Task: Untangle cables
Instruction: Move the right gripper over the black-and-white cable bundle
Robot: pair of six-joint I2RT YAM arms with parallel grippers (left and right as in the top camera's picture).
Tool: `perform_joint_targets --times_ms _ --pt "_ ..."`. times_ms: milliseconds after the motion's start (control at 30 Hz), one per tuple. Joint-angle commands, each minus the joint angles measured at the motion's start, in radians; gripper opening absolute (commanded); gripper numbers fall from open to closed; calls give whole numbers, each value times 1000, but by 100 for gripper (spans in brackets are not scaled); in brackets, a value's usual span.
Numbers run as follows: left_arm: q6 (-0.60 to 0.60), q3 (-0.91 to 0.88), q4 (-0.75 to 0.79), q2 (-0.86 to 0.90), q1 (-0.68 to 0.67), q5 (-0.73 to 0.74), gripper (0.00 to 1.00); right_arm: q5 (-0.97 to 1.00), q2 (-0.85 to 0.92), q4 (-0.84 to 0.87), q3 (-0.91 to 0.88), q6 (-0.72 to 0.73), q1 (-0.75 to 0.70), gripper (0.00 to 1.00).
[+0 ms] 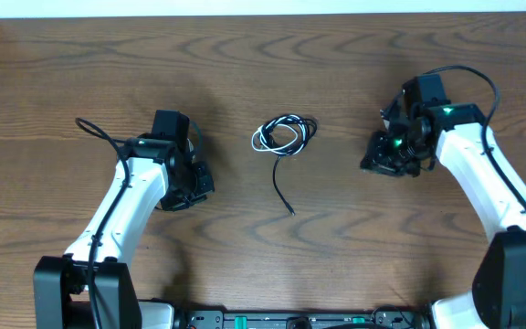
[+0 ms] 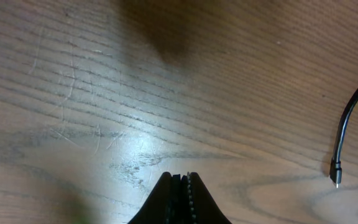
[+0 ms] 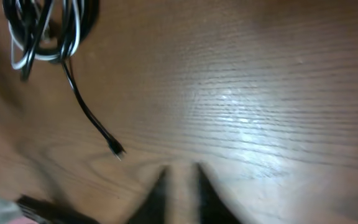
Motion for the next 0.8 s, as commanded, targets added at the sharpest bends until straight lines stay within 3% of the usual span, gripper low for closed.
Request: perform_joint_targets --times_ms 0,100,167,233,267,300,467,600,767 --pt "-2 -6 0 2 -2 -13 8 -39 41 21 15 156 29 1" --pt "-2 -6 0 2 -2 -13 8 -39 69 59 15 167 61 1" --pt "-2 -6 3 2 -2 -13 8 -39 88 90 15 185 92 9" --pt "-2 -6 3 2 -2 -13 8 -38 99 117 15 211 120 30" --pt "-2 -6 3 2 -2 -13 7 -38 105 159 15 233 149 57" --pt "-2 -6 3 2 -2 -13 7 -38 106 189 15 243 164 64" --pt "-2 -6 4 2 -2 -13 8 47 106 356 15 335 243 72" --pt "-2 -6 7 2 -2 -13 7 275 106 438 15 472 318 92" --pt "-2 -6 8 2 -2 -13 8 511 117 482 14 573 399 91"
